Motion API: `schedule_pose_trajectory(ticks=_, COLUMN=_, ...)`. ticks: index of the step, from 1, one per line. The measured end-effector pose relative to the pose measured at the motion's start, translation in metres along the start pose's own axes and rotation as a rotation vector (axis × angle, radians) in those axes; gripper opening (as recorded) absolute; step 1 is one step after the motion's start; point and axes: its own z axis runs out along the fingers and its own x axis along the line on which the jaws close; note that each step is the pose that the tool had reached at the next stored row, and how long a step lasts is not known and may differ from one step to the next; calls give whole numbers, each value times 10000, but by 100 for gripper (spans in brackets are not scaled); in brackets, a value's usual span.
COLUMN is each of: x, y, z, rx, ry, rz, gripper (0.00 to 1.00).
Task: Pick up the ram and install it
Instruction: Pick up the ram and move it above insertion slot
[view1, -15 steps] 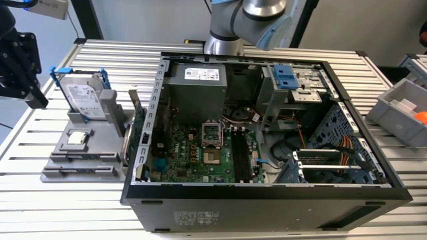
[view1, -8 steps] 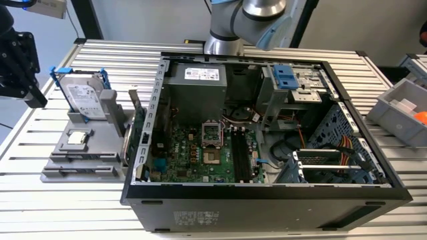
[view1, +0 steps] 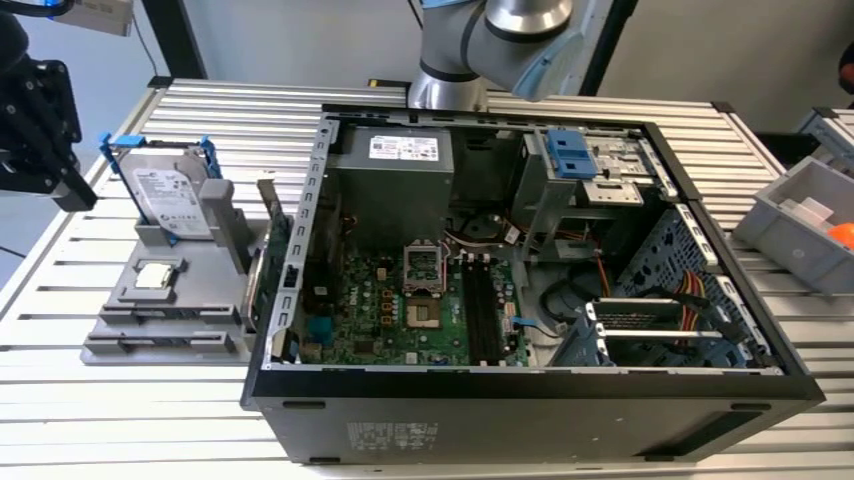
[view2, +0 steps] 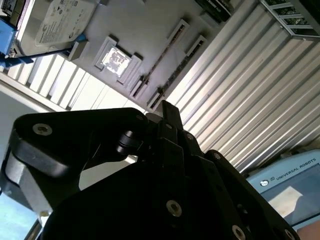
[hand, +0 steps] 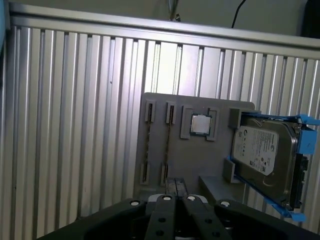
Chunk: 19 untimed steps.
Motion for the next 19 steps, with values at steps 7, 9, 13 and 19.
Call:
schedule_pose_trajectory(ticks=7, x=1, y=0, z=0, rx=-1, ry=0, rz=0, gripper=100)
schedule_pose_trajectory(ticks=9, x=1, y=0, z=0, rx=0, ry=0, rz=0, gripper=100)
schedule_pose_trajectory(ticks=13, x=1, y=0, z=-1, rx=-1, ry=0, rz=0, gripper=100)
schedule_pose_trajectory(ticks=19, x=2, y=1, z=9, rx=-344, ry=-26, rz=19, gripper=100)
